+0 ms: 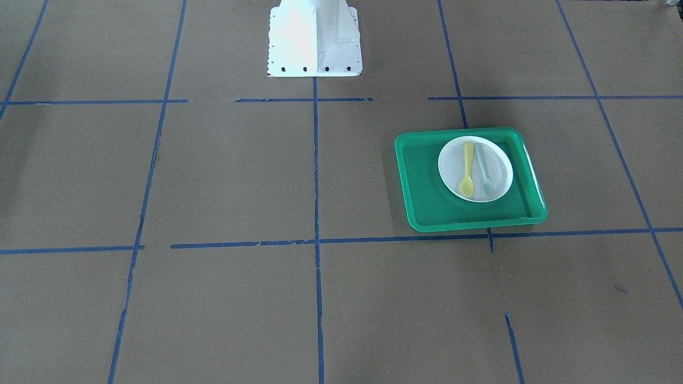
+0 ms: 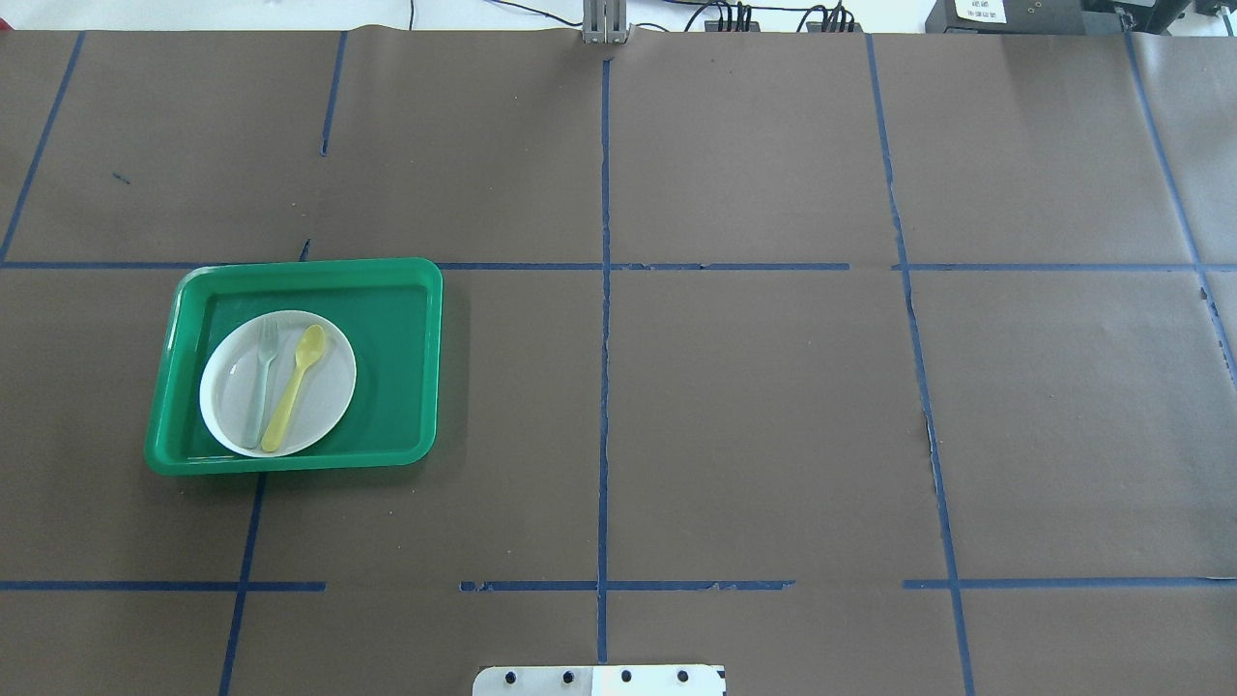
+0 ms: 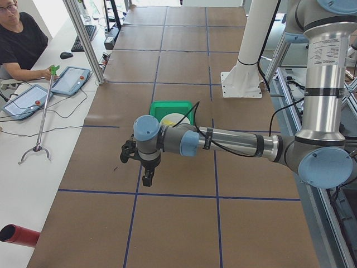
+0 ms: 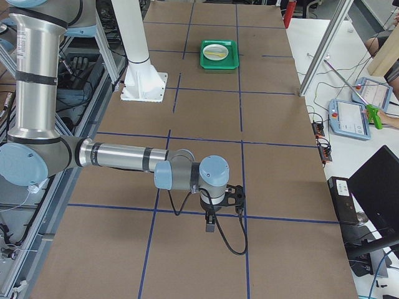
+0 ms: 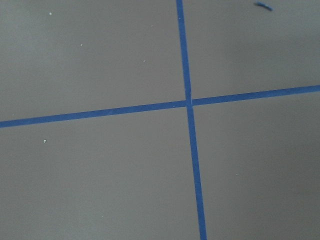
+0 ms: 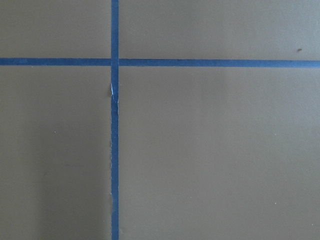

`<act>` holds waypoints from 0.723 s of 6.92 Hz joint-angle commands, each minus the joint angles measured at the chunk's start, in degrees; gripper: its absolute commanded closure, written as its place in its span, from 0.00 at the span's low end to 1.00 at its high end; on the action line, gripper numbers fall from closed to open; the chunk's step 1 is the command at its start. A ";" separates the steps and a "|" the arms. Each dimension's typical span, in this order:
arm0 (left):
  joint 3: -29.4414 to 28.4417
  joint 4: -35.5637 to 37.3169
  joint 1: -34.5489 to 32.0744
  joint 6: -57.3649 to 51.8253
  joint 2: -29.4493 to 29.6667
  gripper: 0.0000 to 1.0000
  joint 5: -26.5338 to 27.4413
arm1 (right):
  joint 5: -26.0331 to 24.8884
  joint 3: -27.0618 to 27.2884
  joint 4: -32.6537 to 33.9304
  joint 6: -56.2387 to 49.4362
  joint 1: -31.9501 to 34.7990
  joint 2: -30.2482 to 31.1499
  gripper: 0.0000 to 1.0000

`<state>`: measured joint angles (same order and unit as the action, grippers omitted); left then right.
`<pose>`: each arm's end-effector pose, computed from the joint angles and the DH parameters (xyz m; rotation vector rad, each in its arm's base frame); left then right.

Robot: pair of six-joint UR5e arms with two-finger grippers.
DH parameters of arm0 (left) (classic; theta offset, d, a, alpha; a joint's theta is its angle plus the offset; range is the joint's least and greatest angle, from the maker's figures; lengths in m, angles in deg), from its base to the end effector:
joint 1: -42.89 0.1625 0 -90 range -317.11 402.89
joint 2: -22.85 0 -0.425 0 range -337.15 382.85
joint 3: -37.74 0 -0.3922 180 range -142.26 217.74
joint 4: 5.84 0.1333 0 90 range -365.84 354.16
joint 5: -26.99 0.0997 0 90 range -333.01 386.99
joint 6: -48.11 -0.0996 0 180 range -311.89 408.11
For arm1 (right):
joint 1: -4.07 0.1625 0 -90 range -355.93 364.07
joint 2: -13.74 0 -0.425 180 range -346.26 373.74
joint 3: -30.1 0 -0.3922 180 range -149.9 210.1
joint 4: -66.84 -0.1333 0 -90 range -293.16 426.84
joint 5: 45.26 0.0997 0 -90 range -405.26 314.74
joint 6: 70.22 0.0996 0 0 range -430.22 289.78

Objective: Place spoon

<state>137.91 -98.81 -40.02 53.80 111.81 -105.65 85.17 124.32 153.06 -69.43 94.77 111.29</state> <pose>-0.0046 -0.4967 0.5759 0.1176 0.7593 0.1018 0.0740 -0.4351 0.6816 0.0070 -0.7057 0.0221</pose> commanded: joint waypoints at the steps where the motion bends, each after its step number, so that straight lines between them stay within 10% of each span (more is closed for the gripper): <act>1: 9.12 -0.55 10.27 16.38 0.95 0.00 0.37 | 0.00 0.00 0.00 0.00 0.00 0.00 0.00; 5: 12.77 -0.73 30.14 45.70 9.38 0.00 7.84 | 0.00 0.00 0.00 0.00 0.00 0.00 0.00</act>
<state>150.40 -99.50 -14.54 93.65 119.21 -99.21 85.17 124.32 153.02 -69.43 94.77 111.29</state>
